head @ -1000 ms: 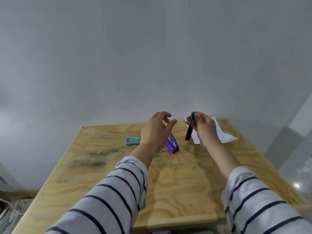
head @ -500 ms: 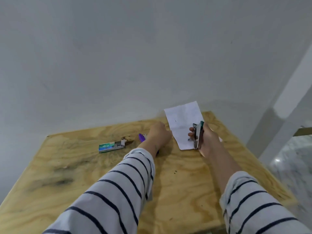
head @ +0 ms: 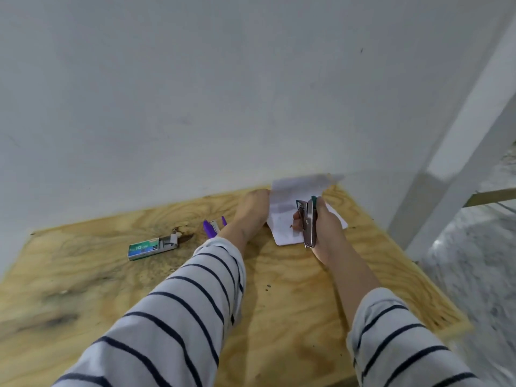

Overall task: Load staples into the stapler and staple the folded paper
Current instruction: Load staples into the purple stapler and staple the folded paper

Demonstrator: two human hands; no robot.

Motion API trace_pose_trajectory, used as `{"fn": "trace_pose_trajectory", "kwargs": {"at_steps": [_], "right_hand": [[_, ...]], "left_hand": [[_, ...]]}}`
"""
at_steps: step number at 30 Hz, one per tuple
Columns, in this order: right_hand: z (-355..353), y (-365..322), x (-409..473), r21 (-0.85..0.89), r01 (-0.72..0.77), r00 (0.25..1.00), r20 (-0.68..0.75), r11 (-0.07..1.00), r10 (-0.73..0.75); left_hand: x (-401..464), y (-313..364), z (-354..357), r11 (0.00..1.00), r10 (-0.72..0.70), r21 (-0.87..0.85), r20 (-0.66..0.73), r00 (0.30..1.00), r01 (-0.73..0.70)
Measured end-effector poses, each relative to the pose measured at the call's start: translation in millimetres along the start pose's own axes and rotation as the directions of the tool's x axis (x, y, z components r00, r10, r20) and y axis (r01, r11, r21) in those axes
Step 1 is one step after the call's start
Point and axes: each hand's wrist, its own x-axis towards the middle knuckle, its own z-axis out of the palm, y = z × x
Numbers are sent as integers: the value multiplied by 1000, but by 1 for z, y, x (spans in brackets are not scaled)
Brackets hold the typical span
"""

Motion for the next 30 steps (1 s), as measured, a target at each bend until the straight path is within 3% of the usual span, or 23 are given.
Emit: {"fn": "trace_pose_trajectory", "kwargs": {"at_steps": [3, 7, 11, 13, 16, 20, 23, 27, 30], "right_hand": [[4, 1, -4, -55, 3, 999, -49, 998, -6], [10, 0, -15, -104, 0, 998, -65, 995, -6], [14, -6, -22, -55, 114, 990, -78, 992, -118], [15, -11, -25, -1, 104, 991, -90, 995, -104], [26, -15, -34, 20, -4, 999, 38, 1000, 3], [57, -19, -53, 45, -55, 986, 161, 998, 47], [72, -20, -57, -25, 59, 991, 118, 998, -56], [87, -17, -67, -216, 171, 969, 211, 961, -125], [95, -16, -71, -311, 249, 949, 268, 917, -167]], "left_hand": [[-7, 7, -2, 996, -75, -50, 112, 991, 81], [-13, 2, -10, 998, -17, 58, 130, 991, 10], [-13, 1, -23, 996, 69, -51, -46, 997, -72], [-18, 7, -38, 977, 112, -166, -154, 982, -137], [-31, 15, -61, 926, 123, -326, -218, 968, -191], [-48, 12, -88, 872, 132, -454, -145, 981, -184], [-57, 2, -113, 904, 161, -392, -50, 986, -168], [-64, -7, -148, 928, 259, -255, -79, 963, -271], [-69, -8, -162, 934, 338, -116, -9, 941, -337]]}}
